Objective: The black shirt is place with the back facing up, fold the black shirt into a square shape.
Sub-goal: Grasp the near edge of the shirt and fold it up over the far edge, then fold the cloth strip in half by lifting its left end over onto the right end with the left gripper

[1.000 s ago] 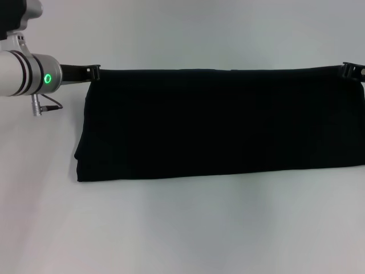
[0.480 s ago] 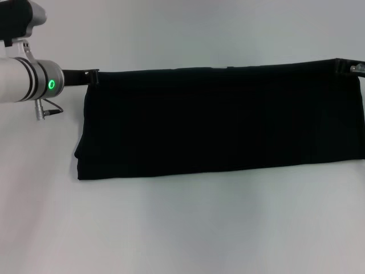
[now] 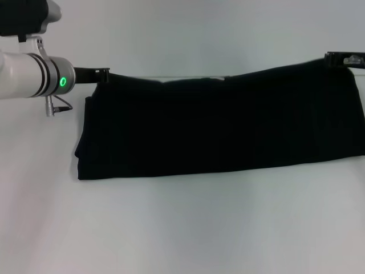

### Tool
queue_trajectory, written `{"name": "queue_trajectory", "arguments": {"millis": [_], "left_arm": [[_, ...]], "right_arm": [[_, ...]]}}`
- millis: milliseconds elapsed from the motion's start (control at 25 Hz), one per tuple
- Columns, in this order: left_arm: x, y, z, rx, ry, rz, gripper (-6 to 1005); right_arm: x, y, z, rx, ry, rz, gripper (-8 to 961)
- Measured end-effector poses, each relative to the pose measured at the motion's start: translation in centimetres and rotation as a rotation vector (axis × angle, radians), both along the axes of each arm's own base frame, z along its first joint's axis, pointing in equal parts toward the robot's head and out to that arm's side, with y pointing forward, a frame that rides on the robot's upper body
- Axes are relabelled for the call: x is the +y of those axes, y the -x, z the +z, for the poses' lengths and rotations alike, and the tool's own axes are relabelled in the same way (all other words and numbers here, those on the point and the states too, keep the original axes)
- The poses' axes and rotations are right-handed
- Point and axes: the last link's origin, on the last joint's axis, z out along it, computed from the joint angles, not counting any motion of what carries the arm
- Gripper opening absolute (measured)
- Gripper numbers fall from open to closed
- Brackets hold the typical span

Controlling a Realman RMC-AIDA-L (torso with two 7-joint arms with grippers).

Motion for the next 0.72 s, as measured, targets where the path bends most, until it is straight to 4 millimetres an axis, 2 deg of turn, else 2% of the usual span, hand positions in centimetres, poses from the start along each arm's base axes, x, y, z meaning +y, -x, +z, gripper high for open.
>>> {"name": "queue_trajectory", "arguments": {"millis": [120, 240, 320, 400, 440, 560, 720], "left_arm": [[0.2, -0.4, 0.5, -0.048, -0.011, 0.017, 85], [0.1, -0.7, 1.6, -0.121, -0.004, 0.052, 125], [-0.2, -0.6, 2.4, -0.17, 0.01, 0.077, 152], [-0.9, -0.3, 3.3, -0.23, 0.028, 0.099, 212], [-1.3, -0.1, 3.6, -0.262, 0.033, 0.106, 258], [-3.7, 1.4, 4.0, -0.418, 0.071, 0.12, 397], [-7.6, 3.8, 4.3, -0.7, 0.089, 0.091, 591]], "right_arm": [[0.6, 0.5, 1.4, 0.028, -0.006, -0.008, 105], [0.9, 1.3, 3.7, 0.068, -0.007, 0.009, 219], [0.7, 1.4, 4.3, 0.083, -0.007, 0.015, 295], [0.1, 1.3, 4.9, 0.129, 0.004, 0.023, 464], [-0.5, 1.0, 5.0, 0.154, 0.011, 0.028, 548], [-3.0, -0.1, 4.5, 0.253, 0.034, 0.097, 594], [-7.9, -2.2, 3.3, 0.445, 0.027, 0.249, 656]]}}
